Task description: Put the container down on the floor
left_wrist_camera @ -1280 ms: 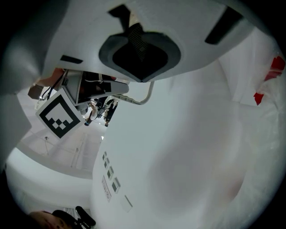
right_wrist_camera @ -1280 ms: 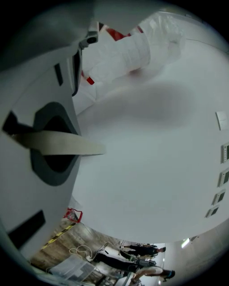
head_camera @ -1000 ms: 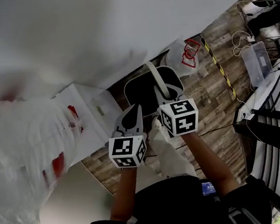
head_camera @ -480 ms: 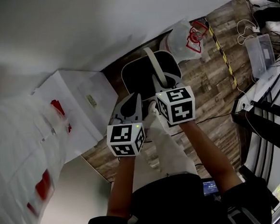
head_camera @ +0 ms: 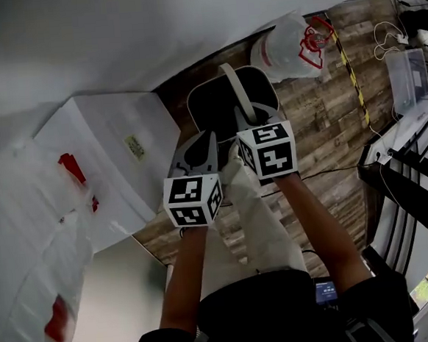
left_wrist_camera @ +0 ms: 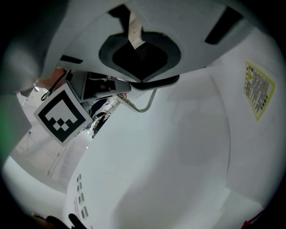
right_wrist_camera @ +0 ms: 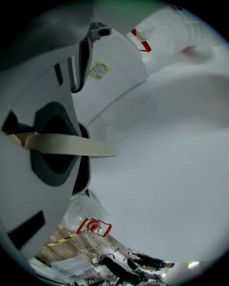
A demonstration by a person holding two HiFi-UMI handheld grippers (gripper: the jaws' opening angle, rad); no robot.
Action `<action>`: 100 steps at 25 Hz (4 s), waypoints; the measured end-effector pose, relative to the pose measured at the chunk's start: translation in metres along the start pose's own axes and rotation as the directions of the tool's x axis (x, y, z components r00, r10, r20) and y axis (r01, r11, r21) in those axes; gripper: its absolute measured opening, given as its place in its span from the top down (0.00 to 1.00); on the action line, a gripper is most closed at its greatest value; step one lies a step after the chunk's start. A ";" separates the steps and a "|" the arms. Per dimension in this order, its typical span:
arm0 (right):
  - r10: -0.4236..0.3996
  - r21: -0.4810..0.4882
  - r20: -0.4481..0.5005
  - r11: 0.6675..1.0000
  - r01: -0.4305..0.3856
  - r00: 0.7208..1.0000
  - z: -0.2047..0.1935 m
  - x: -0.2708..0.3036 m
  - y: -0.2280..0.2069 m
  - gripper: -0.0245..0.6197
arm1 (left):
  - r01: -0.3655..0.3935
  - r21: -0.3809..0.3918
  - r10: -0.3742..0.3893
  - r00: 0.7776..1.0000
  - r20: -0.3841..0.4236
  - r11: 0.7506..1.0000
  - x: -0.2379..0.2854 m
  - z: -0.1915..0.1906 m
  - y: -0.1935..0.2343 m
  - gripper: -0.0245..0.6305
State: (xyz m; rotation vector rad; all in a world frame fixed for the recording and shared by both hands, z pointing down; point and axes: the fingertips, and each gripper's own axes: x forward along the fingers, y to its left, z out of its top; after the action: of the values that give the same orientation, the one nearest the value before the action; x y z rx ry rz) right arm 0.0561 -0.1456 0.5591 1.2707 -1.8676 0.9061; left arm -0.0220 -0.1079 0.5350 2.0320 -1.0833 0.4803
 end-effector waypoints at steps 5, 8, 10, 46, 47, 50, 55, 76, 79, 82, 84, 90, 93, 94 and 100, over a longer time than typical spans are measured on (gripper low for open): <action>0.007 0.011 -0.029 1.000 -0.006 1.000 -0.016 0.026 -0.004 0.91 | -0.017 -0.046 0.014 0.998 -0.056 0.999 0.017 -0.030 0.012 0.94; 0.012 0.012 -0.055 1.000 -0.011 0.998 -0.027 0.043 -0.004 0.91 | -0.024 -0.065 0.019 0.996 -0.082 0.998 0.026 -0.045 0.021 0.94; 0.015 0.008 -0.071 1.000 -0.014 0.997 -0.033 0.054 -0.004 0.91 | -0.031 -0.069 0.024 0.995 -0.096 0.997 0.034 -0.054 0.029 0.94; 0.001 -0.073 -0.218 0.997 -0.018 0.976 -0.120 0.219 -0.016 0.91 | -0.127 -0.165 0.096 0.978 -0.187 0.978 0.115 -0.169 0.131 0.94; 0.003 -0.075 -0.216 0.997 -0.020 0.976 -0.120 0.222 -0.016 0.91 | -0.128 -0.166 0.096 0.978 -0.187 0.978 0.117 -0.172 0.133 0.94; 0.010 -0.072 -0.210 0.997 -0.025 0.978 -0.120 0.233 -0.013 0.91 | -0.131 -0.172 0.099 0.977 -0.187 0.976 0.121 -0.178 0.138 0.94; 0.017 -0.060 -0.201 0.998 -0.030 0.979 -0.119 0.253 -0.015 0.91 | -0.135 -0.186 0.103 0.979 -0.174 0.973 0.134 -0.181 0.146 0.94; 0.054 -0.081 -0.134 0.995 -0.065 0.990 -0.109 0.325 -0.011 0.91 | -0.144 -0.179 0.121 0.983 -0.136 0.973 0.182 -0.201 0.189 0.94; 0.060 -0.081 -0.133 0.994 -0.071 0.989 -0.112 0.333 -0.010 0.91 | -0.142 -0.183 0.119 0.984 -0.129 0.973 0.188 -0.206 0.191 0.94; 0.074 -0.075 -0.119 0.994 -0.083 0.990 -0.111 0.341 -0.006 0.91 | -0.147 -0.179 0.125 0.983 -0.131 0.973 0.192 -0.213 0.193 0.94; 0.073 -0.085 -0.109 0.993 -0.082 0.991 -0.112 0.346 -0.006 0.91 | -0.148 -0.172 0.125 0.983 -0.137 0.974 0.193 -0.218 0.195 0.94; 0.074 -0.101 -0.085 0.992 -0.082 0.994 -0.112 0.359 -0.006 0.91 | -0.148 -0.150 0.126 0.981 -0.146 0.978 0.197 -0.224 0.200 0.94; 0.074 -0.094 -0.080 0.992 -0.082 0.994 -0.113 0.364 -0.005 0.91 | -0.153 -0.148 0.134 0.982 -0.131 0.977 0.201 -0.221 0.204 0.94; 0.079 -0.092 -0.075 0.992 -0.086 0.994 -0.112 0.365 -0.003 0.91 | -0.155 -0.148 0.136 0.982 -0.127 0.977 0.203 -0.221 0.206 0.94; 0.093 -0.102 -0.061 0.990 -0.099 0.994 -0.114 0.369 0.000 0.91 | -0.174 -0.186 0.154 0.981 -0.113 0.967 0.207 -0.226 0.214 0.94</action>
State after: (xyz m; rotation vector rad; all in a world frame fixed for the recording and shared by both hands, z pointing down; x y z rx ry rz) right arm -0.0296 -0.2206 0.9278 1.0898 -1.9195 0.8726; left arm -0.0749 -0.1174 0.9052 1.7391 -1.1958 0.5309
